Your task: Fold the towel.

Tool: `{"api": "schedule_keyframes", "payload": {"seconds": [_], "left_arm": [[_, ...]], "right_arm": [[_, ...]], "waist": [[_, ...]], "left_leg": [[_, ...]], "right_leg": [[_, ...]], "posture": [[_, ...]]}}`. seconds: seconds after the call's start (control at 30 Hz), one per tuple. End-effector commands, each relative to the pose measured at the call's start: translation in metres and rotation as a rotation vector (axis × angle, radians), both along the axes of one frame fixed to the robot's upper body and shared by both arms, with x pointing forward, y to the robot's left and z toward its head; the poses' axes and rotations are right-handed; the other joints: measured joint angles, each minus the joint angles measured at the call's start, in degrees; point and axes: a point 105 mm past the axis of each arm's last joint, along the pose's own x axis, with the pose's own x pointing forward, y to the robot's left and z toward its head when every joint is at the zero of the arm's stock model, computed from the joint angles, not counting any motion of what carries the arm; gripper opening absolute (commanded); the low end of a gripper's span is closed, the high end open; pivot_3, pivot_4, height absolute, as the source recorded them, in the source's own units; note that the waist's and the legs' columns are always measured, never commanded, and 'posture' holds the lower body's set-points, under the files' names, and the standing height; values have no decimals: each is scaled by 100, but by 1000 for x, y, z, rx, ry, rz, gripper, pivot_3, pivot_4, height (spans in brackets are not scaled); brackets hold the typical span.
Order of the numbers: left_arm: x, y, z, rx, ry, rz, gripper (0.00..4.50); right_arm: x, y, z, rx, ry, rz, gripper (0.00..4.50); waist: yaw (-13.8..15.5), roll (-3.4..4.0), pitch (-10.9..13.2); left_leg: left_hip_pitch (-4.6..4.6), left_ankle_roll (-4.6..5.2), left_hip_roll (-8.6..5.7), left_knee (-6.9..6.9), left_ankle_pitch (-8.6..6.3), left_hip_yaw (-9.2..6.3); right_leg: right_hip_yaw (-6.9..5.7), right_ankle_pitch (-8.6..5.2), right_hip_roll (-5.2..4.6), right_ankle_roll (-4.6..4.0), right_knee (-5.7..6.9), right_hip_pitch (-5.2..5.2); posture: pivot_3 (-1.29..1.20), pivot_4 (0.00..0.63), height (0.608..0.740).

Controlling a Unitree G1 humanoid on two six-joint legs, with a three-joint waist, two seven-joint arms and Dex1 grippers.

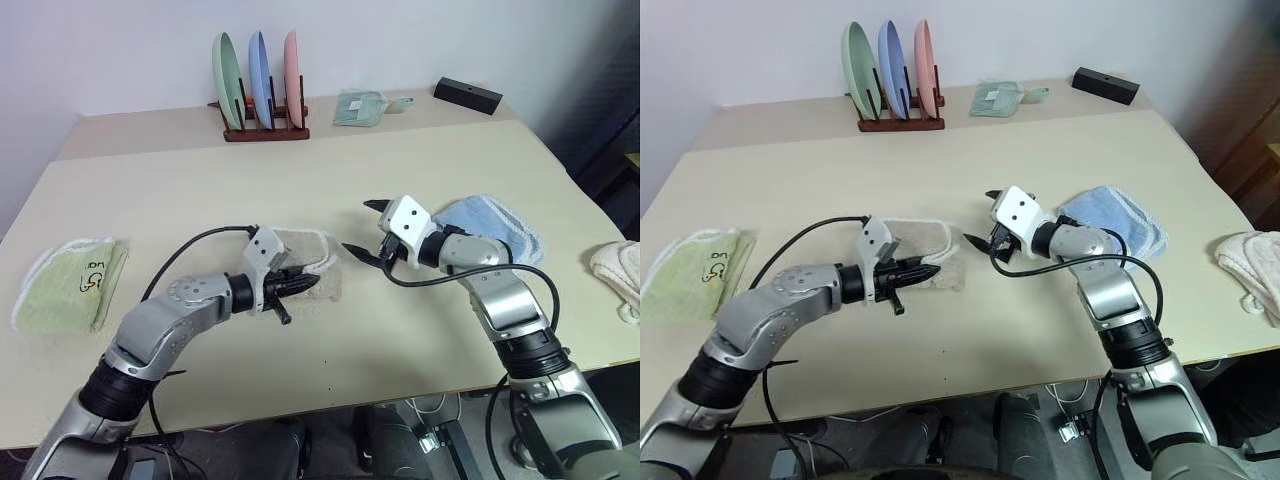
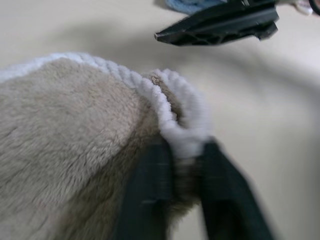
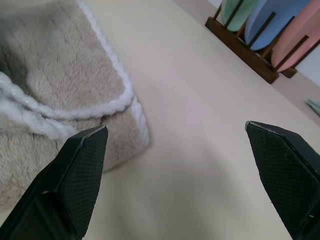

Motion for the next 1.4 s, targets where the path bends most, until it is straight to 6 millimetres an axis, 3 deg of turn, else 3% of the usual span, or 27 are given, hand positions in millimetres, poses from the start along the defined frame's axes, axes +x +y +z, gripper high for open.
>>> {"api": "schedule_keyframes", "payload": {"seconds": [0.03,0.13,0.3,0.37,0.43,0.6,0.63,0.73,0.87,0.97,1.1,1.27,1.4], "left_arm": [[1,3,24,-95,-35,9,2910],[-10,16,38,-222,1,22,4392],[-29,51,55,-360,44,74,4392],[-31,73,58,-360,15,165,3829],[-21,91,58,-368,-12,294,2985],[-2,80,44,-212,-45,356,375],[1,76,40,-174,-60,349,356],[13,63,29,-132,-69,338,356],[21,59,-5,-58,-34,318,356],[22,65,-23,-6,-24,322,356],[23,71,-43,-22,11,360,356],[20,70,-45,-87,22,381,356],[17,72,-40,-141,7,397,356]], "right_arm": [[-2,-3,15,5,-61,-5,4500],[-2,-4,17,0,-65,-8,4500],[0,-9,17,-6,-62,-19,4500],[1,-9,20,24,-39,-12,3952],[0,-4,28,84,-11,14,3108],[-16,34,48,264,97,165,533],[-21,43,49,298,138,197,53],[-29,67,38,310,228,248,53],[-29,86,-10,244,376,207,53],[-27,85,-40,183,420,161,53],[-13,65,-86,125,485,-16,53],[-13,54,-90,112,469,-26,53],[-14,48,-80,124,436,0,53]], "waist": [[-3,0,0],[-24,0,0],[-12,0,0],[0,0,0],[21,0,0],[11,0,0],[2,0,0],[-2,0,0],[-7,1,-1],[-5,1,-1],[-5,6,-5],[10,2,-10],[11,1,-11]], "left_leg": [[1,0,0,-1,0,0],[0,0,1,-2,0,0],[0,0,2,-2,0,0],[1,0,1,0,0,0],[2,0,0,1,0,0],[6,0,1,6,0,-4],[7,0,1,4,0,-4],[6,0,1,0,0,-4],[6,0,0,1,0,-4],[5,0,0,-1,0,-3],[5,0,-2,4,0,-2],[35,0,-1,2,0,-4],[35,0,-1,3,0,-5]], "right_leg": [[0,0,0,0,1,0],[1,0,0,0,2,-3],[1,0,1,0,4,-5],[1,0,1,0,3,-1],[1,0,0,0,2,2],[-2,0,0,0,1,9],[-2,0,0,-1,1,9],[-2,0,0,-1,0,7],[-3,0,0,-1,3,5],[-4,0,0,-1,2,3],[-4,1,-1,-1,5,2],[-5,0,-1,-1,4,33],[-5,0,-1,0,4,33]], "posture": [[0,150,740],[0,150,740],[0,150,740],[0,150,740],[0,150,740],[0,150,740],[0,150,740],[0,150,740],[0,150,740],[0,150,740],[0,150,740],[0,150,740],[0,150,740]]}}
